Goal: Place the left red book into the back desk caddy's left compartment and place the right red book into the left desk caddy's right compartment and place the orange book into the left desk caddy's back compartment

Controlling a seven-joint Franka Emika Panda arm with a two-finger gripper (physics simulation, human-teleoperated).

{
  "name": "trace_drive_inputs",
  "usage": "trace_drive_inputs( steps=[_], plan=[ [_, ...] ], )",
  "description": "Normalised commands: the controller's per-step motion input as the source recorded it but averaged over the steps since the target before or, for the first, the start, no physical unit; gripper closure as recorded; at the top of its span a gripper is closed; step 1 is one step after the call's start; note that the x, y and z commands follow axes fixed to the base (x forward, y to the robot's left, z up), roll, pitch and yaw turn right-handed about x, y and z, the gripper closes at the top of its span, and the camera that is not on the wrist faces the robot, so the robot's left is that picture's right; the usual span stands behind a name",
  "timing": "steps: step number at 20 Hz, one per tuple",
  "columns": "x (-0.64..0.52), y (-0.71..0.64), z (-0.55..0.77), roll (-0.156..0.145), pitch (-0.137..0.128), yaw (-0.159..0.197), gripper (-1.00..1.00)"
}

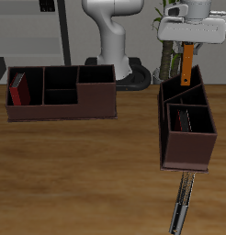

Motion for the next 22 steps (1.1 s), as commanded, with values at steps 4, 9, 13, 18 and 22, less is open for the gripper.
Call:
trace_drive_inputs(
  steps=[4,9,13,18,22],
  plan=[
    [0.02,0.12,-0.1,0.025,0.012,0.007,1.0],
    [0.05,0.15,-0.08,0.015,0.01,0.001,1.0],
    [0.0,0.11,-0.02,0.023,-0.024,0.022,1.0],
    [0.09,0.02,-0.01,0.01,-0.005,0.006,1.0],
    [-0.05,0.12,0.0,0.023,-0.011,0.018,1.0]
  ],
)
